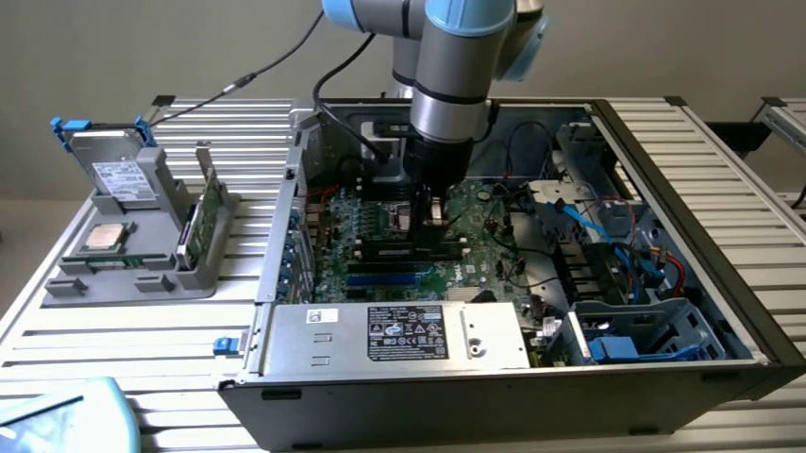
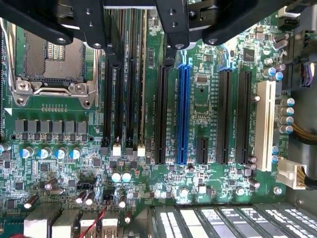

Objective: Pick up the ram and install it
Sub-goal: 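Insert the ram into the slot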

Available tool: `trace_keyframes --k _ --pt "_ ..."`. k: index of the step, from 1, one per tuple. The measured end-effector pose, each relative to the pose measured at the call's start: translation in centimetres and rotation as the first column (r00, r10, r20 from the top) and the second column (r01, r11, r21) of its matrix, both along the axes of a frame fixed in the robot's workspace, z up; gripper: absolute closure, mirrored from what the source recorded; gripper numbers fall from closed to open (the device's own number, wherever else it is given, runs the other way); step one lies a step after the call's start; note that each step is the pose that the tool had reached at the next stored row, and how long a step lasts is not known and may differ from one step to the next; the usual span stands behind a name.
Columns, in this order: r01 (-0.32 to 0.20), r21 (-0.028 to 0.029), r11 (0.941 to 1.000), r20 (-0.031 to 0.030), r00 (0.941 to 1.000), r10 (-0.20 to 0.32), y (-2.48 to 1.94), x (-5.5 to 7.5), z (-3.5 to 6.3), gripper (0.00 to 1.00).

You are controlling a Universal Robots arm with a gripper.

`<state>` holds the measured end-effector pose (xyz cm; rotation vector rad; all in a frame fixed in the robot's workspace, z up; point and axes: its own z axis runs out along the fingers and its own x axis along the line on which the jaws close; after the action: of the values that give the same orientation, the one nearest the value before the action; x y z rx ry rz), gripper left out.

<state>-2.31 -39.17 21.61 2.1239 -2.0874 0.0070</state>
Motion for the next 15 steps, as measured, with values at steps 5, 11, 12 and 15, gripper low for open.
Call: trace_keyframes --k 5,11,12,15 --pt "0.0 -0.0001 1.0 -0.0001 1.0 0.0 0.0 -0.1 2.16 0.54" --pt "0.0 0.0014 1.0 0.0 1.0 0.0 -0.01 -0.2 2.49 0.63" --pt "0.0 0.0014 1.0 0.0 1.0 0.0 -0.02 -0.2 2.49 0.69" --pt "0.0 0.0013 1.0 -0.0001 1.0 0.0 -0.02 -0.2 2.5 0.81"
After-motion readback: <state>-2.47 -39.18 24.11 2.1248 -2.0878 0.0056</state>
